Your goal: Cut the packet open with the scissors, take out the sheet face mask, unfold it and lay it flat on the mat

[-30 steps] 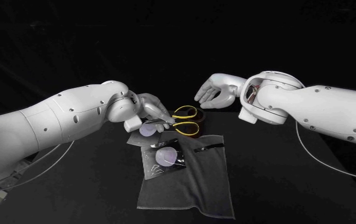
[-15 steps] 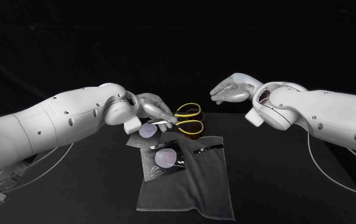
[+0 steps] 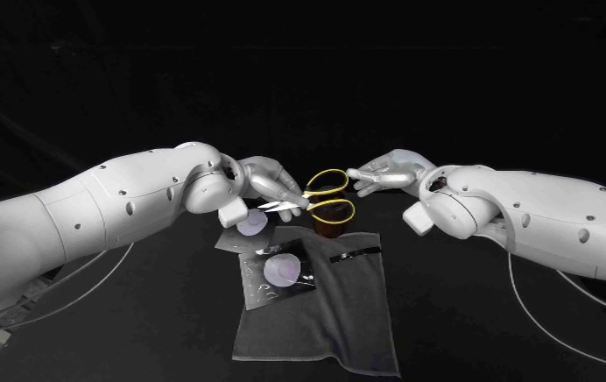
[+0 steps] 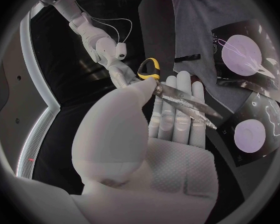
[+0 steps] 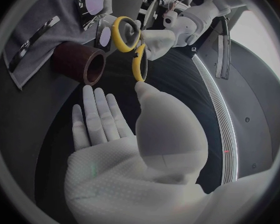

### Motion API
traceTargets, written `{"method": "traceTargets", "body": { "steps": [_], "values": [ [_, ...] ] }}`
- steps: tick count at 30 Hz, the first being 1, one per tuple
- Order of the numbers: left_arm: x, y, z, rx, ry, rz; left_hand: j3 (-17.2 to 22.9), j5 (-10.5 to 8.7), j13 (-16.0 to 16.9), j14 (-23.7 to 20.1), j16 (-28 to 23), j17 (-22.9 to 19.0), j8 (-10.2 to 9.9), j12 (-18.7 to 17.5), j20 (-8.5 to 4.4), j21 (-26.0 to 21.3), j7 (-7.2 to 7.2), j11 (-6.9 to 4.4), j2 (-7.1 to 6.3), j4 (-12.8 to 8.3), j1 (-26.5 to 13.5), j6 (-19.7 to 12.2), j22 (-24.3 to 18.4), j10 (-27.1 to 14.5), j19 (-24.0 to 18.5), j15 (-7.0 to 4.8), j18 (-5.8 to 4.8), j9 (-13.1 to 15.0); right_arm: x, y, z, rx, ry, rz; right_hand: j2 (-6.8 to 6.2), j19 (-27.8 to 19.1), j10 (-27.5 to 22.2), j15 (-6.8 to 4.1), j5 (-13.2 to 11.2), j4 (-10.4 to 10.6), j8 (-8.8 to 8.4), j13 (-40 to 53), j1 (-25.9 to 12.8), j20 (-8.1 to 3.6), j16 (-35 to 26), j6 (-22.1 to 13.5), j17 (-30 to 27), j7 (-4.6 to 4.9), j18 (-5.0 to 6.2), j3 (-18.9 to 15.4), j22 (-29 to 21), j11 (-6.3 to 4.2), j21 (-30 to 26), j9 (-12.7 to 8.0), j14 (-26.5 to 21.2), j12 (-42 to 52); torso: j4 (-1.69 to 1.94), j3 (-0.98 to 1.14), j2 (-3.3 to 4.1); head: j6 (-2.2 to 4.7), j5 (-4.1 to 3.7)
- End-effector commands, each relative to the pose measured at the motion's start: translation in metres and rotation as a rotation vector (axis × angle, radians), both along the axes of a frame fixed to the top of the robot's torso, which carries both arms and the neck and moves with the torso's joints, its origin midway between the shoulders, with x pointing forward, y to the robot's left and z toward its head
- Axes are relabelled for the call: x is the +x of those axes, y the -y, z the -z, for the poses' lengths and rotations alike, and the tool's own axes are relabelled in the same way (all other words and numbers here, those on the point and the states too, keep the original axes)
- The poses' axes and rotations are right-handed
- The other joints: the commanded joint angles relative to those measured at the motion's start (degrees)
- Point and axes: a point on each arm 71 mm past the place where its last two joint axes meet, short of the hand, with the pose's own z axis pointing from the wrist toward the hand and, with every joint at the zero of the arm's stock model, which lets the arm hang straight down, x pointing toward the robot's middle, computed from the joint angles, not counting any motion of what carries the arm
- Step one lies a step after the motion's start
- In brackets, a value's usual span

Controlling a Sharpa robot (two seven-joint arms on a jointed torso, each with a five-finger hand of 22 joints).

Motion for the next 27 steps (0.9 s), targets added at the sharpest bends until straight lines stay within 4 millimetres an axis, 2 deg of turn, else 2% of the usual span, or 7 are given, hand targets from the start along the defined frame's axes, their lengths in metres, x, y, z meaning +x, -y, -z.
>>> {"method": "traceTargets", "body": {
  "steps": [1,16,18,21,23,25,27],
  "values": [
    [0.001,0.006,-0.003,-0.008,0.033,0.013,8.1,0.15,0.1,-0.1,-0.2,0.1,0.1,-0.2,-0.05,0.2,-0.04,-0.41,0.58,-8.0,0.0,0.1,0.1,0.5,-0.6,-0.18,0.31,0.1,-0.002,-0.008,-0.001,0.156,-0.026,-0.043,0.51,-0.3,-0.6,-0.01,-0.6,0.2,0.54,0.0,0.6,-0.07,-0.4,-0.7,-0.2,4.9,-0.4,-2.7,0.0,0.08,-0.3,-0.1,-0.7,-0.2,-0.11,-0.15,-0.01,-0.02,-0.04],
    [0.001,0.01,-0.002,-0.007,0.034,0.022,8.1,0.15,0.1,-0.1,-0.3,0.1,0.1,-0.2,-0.03,0.2,-0.02,-0.4,0.6,-8.1,0.0,0.1,0.1,0.5,-0.6,-0.18,0.31,0.1,-0.006,-0.021,0.001,0.197,-0.06,-0.135,3.1,-0.8,-0.1,-0.07,0.2,-0.2,1.83,0.0,3.6,-0.07,-0.3,-0.8,-0.4,4.46,-0.39,-5.9,0.0,-0.22,-0.5,0.0,-1.0,0.1,0.1,-0.1,-0.02,-0.4,-0.18],
    [0.001,0.01,-0.002,-0.007,0.034,0.023,8.1,0.15,0.1,-0.1,-0.3,0.1,0.1,-0.2,-0.03,0.2,-0.02,-0.4,0.6,-8.1,0.0,0.1,0.1,0.5,-0.6,-0.18,0.31,0.1,-0.006,-0.022,0.002,0.186,-0.062,-0.145,4.19,-0.6,0.2,-0.19,-0.2,-0.9,2.32,0.0,5.8,-0.04,-0.1,-0.7,-0.4,4.31,-0.27,-6.2,0.0,-0.34,-0.4,0.0,-0.9,0.1,0.08,-0.12,-0.06,-0.42,-0.12],
    [0.001,0.01,-0.002,-0.008,0.034,0.024,8.1,0.15,0.1,-0.1,-0.3,0.1,0.1,-0.2,-0.03,0.2,-0.02,-0.4,0.6,-8.1,0.0,0.1,0.1,0.5,-0.6,-0.18,0.31,0.1,-0.005,-0.025,0.004,0.155,-0.063,-0.162,6.39,2.0,1.5,-0.74,-3.4,-5.3,3.46,0.0,12.8,-0.09,0.6,0.1,-0.3,3.48,0.27,-3.2,0.5,-1.05,0.5,0.1,0.2,0.4,0.1,-0.16,-0.09,-0.5,-0.16],
    [0.001,0.01,-0.002,-0.008,0.034,0.025,8.1,0.15,0.1,-0.1,-0.3,0.1,0.1,-0.2,-0.03,0.2,-0.02,-0.4,0.6,-8.1,0.0,0.1,0.1,0.5,-0.6,-0.18,0.31,0.1,-0.005,-0.026,0.005,0.136,-0.064,-0.166,6.9,4.6,2.6,-1.22,-4.8,-6.7,3.9,0.0,14.3,-0.11,1.2,1.0,-0.1,2.99,0.7,-1.3,0.9,-1.56,1.5,0.1,1.2,0.6,0.1,-0.13,-0.07,-0.52,-0.08],
    [0.001,0.01,-0.002,-0.009,0.034,0.028,8.1,0.15,0.1,-0.1,-0.3,0.1,0.1,-0.2,-0.03,0.2,-0.02,-0.4,0.6,-8.1,0.0,0.1,0.1,0.5,-0.6,-0.18,0.31,0.1,-0.005,-0.027,0.006,0.107,-0.062,-0.168,6.86,9.2,4.5,-1.96,-5.9,-8.1,4.27,0.0,15.9,-0.2,2.1,2.5,0.3,2.34,1.21,2.4,1.5,-2.43,3.2,0.0,3.1,0.7,0.1,-0.13,-0.07,-0.55,-0.09],
    [0.001,0.011,-0.002,-0.01,0.034,0.029,8.1,0.15,0.1,-0.1,-0.3,0.1,0.1,-0.2,-0.03,0.2,-0.02,-0.4,0.6,-8.1,0.0,0.1,0.1,0.5,-0.6,-0.18,0.31,0.1,-0.004,-0.026,0.007,0.085,-0.057,-0.163,5.82,12.1,5.9,-2.33,-6.2,-8.5,4.41,0.0,15.7,-0.35,2.5,3.8,0.7,1.92,1.35,6.6,1.9,-3.06,4.3,-0.2,4.1,0.5,0.07,-0.14,-0.09,-0.61,-0.03]
  ]
}}
